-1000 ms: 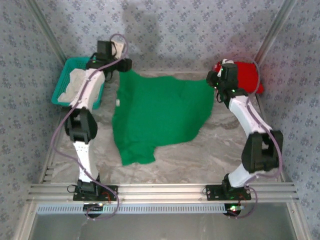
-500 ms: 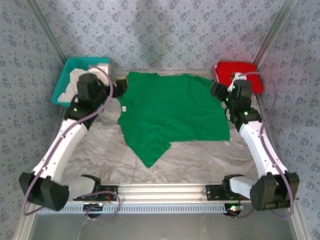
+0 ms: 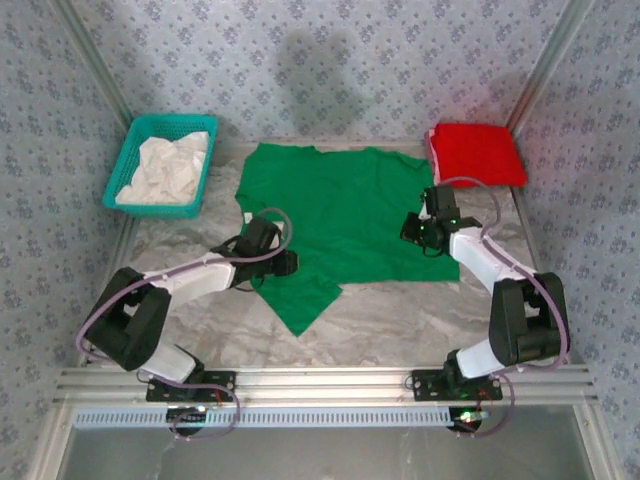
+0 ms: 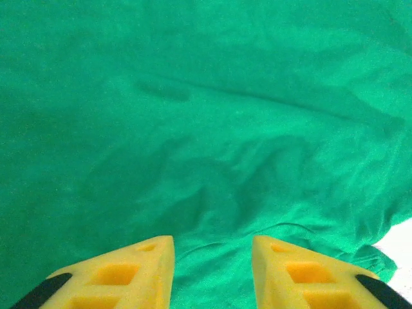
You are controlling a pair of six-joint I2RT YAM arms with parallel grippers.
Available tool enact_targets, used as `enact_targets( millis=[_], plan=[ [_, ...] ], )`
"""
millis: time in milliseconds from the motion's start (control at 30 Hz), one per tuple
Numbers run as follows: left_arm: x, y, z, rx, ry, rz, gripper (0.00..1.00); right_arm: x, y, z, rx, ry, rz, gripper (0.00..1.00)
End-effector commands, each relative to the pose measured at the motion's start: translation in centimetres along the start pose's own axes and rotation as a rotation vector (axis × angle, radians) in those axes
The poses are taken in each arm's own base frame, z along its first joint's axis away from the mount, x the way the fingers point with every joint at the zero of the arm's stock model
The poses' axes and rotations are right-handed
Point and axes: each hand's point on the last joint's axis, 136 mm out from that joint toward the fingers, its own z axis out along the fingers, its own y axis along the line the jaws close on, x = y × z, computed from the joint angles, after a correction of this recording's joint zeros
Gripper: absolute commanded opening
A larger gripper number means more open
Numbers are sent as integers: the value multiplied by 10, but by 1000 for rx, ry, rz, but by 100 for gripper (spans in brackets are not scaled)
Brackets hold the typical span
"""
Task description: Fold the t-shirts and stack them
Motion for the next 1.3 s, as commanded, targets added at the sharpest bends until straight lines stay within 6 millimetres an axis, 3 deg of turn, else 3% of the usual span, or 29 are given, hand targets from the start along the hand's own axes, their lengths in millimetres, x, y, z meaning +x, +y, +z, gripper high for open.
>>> enact_targets(
  millis=[0,267,367,433,533,667,800,900,967,1033,1100,1200,1267],
  plan=[
    [22,0,0,-11,-1,-44,35,24,-10,10,24,60,54,7],
    [94,40,-17,-144,123,-170,36,38,-24,18,29,65,135,10],
    [127,62,-33,-217,172,-270,34,36,-24,15,14,57,146,10],
    [145,78,-55,-293,204,-344,33,37,-27,9,23,39,150,10],
    [146,91,-95,-353,152,-406,34,37,-33,-6,49,13,161,12],
    [105,94,-121,-283,-98,-449,44,24,-30,-20,43,-32,131,16],
    [56,75,-111,-194,-139,-399,43,2,-9,-24,55,-55,34,25],
    [17,46,-92,-209,-54,-229,39,-4,5,-10,43,-7,1,26],
    [1,26,-73,-180,-12,-166,34,-2,12,2,12,25,0,25],
    [1,5,-50,-124,6,-129,33,-1,15,14,-2,28,13,37],
    [12,-1,-29,-99,32,-134,33,0,12,24,13,38,24,31],
    [38,7,-7,-107,95,-189,31,11,4,39,25,78,73,28],
    [55,18,-4,-135,118,-224,30,23,4,44,7,101,106,27]
  ],
)
